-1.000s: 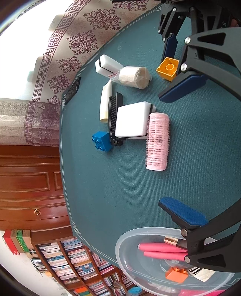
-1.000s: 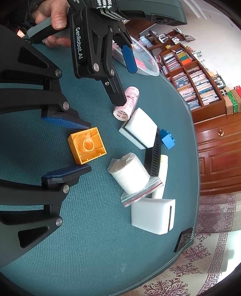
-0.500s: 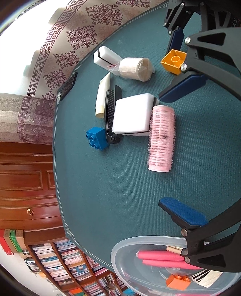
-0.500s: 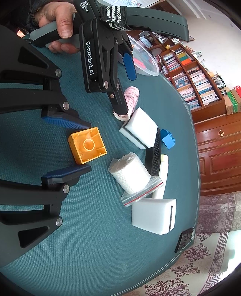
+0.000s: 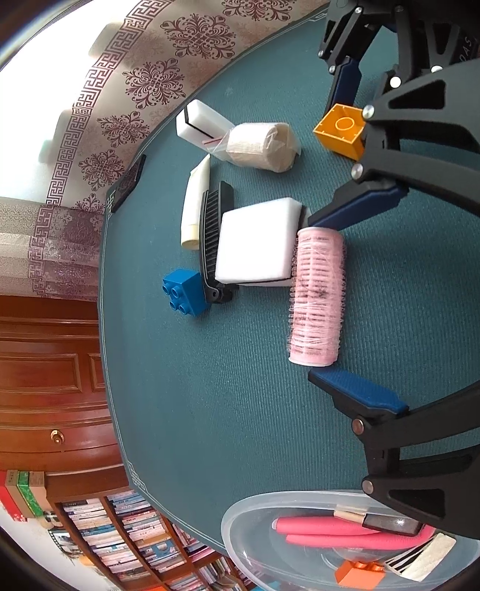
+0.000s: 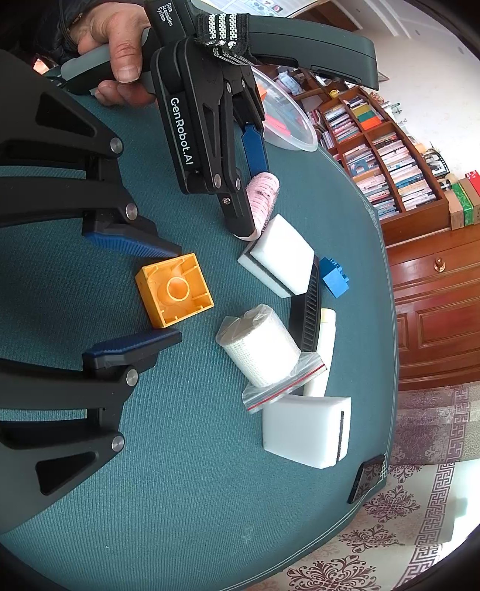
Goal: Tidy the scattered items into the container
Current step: 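Grasp the pink curler roll with the left tool, then carry the pink curler roll over the bowl and release it with the left tool, then grasp the yellow toy brick with the right tool, carry it into the bowl, release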
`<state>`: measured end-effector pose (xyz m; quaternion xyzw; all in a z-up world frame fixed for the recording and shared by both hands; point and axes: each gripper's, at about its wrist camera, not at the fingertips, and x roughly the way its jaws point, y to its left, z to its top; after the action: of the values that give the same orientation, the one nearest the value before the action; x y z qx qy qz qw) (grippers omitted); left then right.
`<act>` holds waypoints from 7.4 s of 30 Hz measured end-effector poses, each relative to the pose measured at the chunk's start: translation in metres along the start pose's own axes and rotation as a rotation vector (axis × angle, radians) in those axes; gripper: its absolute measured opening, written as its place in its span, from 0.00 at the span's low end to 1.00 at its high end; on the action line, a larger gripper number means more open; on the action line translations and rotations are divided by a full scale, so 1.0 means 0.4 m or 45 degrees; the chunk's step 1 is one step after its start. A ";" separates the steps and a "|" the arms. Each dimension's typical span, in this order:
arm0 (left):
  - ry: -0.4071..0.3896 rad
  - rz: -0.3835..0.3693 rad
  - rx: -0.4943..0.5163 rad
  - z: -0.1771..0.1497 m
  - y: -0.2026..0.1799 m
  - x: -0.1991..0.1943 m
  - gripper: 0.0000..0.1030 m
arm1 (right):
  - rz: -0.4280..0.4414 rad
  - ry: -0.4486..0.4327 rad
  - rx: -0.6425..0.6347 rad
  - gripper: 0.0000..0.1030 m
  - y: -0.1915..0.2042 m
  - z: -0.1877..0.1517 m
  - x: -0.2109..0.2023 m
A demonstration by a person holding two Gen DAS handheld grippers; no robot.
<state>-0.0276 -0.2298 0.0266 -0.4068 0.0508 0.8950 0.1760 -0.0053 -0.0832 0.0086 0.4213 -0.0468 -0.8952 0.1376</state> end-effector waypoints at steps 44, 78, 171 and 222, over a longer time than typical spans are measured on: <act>-0.221 0.131 -0.179 -0.035 0.166 -0.190 0.73 | 0.138 -0.065 0.020 0.39 0.111 0.063 0.012; -0.250 0.300 -0.390 -0.072 0.411 -0.229 0.73 | 0.303 -0.087 -0.128 0.39 0.368 0.167 0.095; -0.295 0.331 -0.523 -0.080 0.489 -0.275 0.81 | 0.279 -0.076 -0.242 0.26 0.493 0.177 0.168; -0.224 0.221 -0.372 -0.054 0.322 -0.212 0.81 | 0.126 -0.165 -0.009 0.46 0.221 0.070 0.003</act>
<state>-0.0069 -0.3784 0.0688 -0.3423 -0.0604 0.9368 0.0408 -0.0093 -0.1690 0.0431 0.3591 -0.0731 -0.9129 0.1798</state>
